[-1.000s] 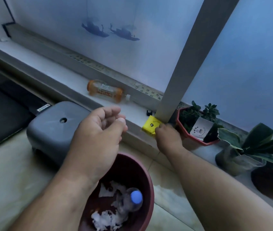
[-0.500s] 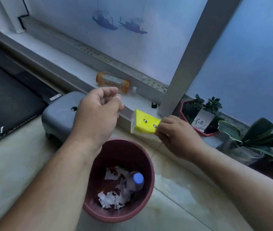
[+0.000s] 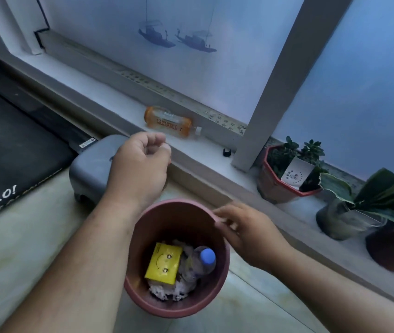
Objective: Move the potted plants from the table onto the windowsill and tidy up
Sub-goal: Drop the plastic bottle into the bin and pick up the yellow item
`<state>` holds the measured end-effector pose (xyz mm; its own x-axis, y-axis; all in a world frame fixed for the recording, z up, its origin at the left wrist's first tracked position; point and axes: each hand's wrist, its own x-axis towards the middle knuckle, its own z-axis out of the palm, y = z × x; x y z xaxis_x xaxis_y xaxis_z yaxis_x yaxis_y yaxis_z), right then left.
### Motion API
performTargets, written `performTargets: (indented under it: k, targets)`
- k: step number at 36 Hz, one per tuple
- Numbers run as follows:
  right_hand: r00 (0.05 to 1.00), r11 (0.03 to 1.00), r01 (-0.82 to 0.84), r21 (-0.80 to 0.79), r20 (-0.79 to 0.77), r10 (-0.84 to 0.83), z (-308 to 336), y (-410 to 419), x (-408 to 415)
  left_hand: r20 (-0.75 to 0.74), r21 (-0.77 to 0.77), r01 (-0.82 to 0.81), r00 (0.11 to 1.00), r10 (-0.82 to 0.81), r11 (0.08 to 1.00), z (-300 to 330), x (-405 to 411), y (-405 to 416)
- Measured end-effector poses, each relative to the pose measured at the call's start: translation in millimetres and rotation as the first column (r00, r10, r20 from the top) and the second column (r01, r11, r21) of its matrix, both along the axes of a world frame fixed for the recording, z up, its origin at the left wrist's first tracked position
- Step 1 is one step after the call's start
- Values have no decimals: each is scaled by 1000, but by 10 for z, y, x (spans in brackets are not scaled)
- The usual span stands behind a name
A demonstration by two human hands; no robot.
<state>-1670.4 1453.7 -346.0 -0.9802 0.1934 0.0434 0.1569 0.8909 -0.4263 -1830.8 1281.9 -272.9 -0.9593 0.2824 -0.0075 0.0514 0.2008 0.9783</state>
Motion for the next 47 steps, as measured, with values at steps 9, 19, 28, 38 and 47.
performTargets:
  k: [9, 19, 28, 38, 47]
  targets:
    - [735, 433, 677, -596, 510, -447, 20, -88, 655, 193, -768, 310, 947, -258, 561, -494, -105, -228]
    - [700, 288, 714, -638, 645, -306, -169, -177, 526, 416, -847, 462, 884, -212, 262, -702, -84, -285]
    - [681, 111, 719, -686, 662, -314, -229, -196, 512, 461, -832, 466, 883, -90, 301, -700, -58, -213]
    - [641, 40, 710, -703, 622, -450, -310, 78, 349, 385, -773, 380, 917, -99, 507, -859, -88, 47]
    - [580, 2, 673, -740, 525, -623, -279, 378, 146, 335, -535, 377, 916, -220, 756, -833, 59, 410]
